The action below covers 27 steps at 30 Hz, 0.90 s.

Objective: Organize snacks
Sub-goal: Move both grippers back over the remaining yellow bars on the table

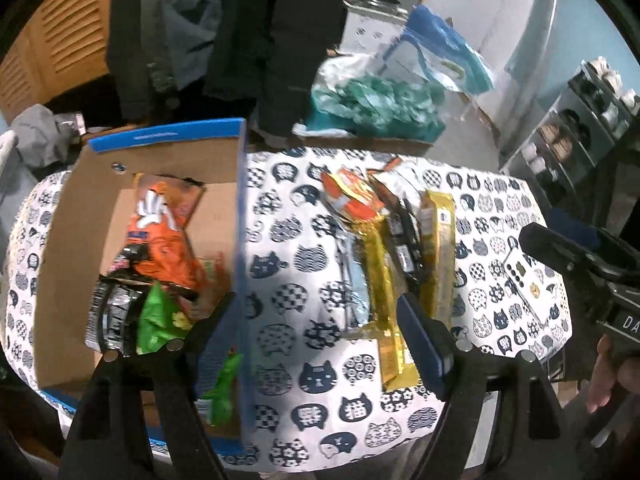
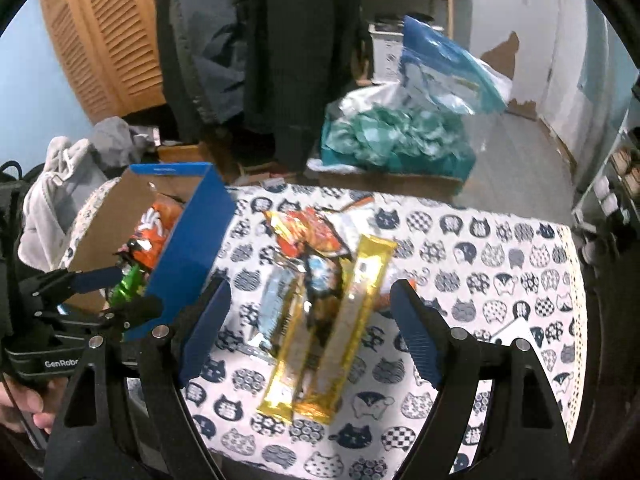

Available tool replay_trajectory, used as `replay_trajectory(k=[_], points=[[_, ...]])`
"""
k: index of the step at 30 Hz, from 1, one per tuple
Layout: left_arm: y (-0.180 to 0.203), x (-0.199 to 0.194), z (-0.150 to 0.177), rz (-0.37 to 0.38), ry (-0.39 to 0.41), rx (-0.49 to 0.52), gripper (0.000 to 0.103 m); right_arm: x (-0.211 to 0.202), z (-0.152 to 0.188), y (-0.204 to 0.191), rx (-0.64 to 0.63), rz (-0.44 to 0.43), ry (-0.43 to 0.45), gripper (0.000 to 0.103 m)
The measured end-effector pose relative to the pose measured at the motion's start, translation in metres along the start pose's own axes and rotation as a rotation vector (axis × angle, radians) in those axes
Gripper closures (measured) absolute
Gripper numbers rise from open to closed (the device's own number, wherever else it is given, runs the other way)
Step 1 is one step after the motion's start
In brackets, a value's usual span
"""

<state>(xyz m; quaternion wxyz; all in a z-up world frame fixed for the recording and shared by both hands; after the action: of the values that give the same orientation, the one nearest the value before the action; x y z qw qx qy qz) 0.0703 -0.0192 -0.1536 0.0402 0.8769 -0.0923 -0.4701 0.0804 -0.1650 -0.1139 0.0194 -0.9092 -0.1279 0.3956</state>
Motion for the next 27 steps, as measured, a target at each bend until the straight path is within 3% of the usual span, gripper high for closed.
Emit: replay_trajectory(k=[10,27], points=[[0.016,0.027,0.004,-0.007,-0.03,0.01,0.023,0.011,0.014,0.033,0.046,0.034,-0.026,0.021],[0.039,0.104,0.031,-0.032,-0.157,0.038,0.023,0.067,0.068,0.065,0.114,0.046,-0.192,0.021]])
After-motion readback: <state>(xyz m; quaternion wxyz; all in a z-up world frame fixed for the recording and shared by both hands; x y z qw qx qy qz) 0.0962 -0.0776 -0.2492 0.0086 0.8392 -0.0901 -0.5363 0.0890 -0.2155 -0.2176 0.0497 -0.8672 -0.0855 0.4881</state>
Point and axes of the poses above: each gripper's, at about its wrist camera, not at the fingertips, and x roughly the way its jaws point, y to its right, z to its underside, the point moved 10 cm from there along x, roughly the way its jaws point, and after that the axes turned 7 degrees about y, right-handed, at the moved point
